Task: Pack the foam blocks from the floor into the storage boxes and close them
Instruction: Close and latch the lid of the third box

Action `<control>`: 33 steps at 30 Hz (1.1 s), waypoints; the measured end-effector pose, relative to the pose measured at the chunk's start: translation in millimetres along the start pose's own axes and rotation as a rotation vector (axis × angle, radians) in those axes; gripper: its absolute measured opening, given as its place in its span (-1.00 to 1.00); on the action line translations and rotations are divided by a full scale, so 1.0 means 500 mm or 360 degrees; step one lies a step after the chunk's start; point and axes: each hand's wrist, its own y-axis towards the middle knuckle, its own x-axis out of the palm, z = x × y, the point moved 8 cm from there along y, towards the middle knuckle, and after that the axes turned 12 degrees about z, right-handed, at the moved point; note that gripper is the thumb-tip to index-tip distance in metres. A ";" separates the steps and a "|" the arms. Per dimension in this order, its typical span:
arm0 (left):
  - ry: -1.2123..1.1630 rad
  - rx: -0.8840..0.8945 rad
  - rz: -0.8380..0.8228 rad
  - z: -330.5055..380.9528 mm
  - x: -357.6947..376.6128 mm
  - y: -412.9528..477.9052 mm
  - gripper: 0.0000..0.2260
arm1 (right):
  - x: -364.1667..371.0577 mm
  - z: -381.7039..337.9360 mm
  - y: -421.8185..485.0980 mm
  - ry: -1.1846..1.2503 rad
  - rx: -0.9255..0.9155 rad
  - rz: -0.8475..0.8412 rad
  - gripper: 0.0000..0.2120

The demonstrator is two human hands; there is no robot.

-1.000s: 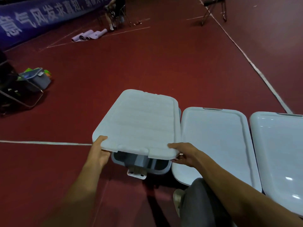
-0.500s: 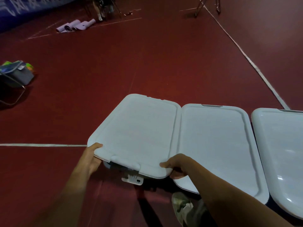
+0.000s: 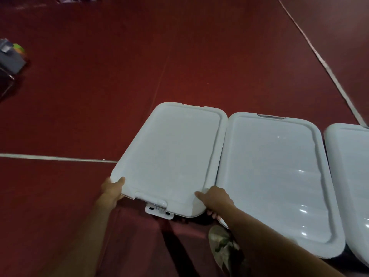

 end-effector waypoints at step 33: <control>-0.0272 -0.0264 -0.0369 -0.056 0.071 -0.115 -0.23 | 0.043 -0.031 0.022 -0.0876 -0.0776 0.0731 -0.35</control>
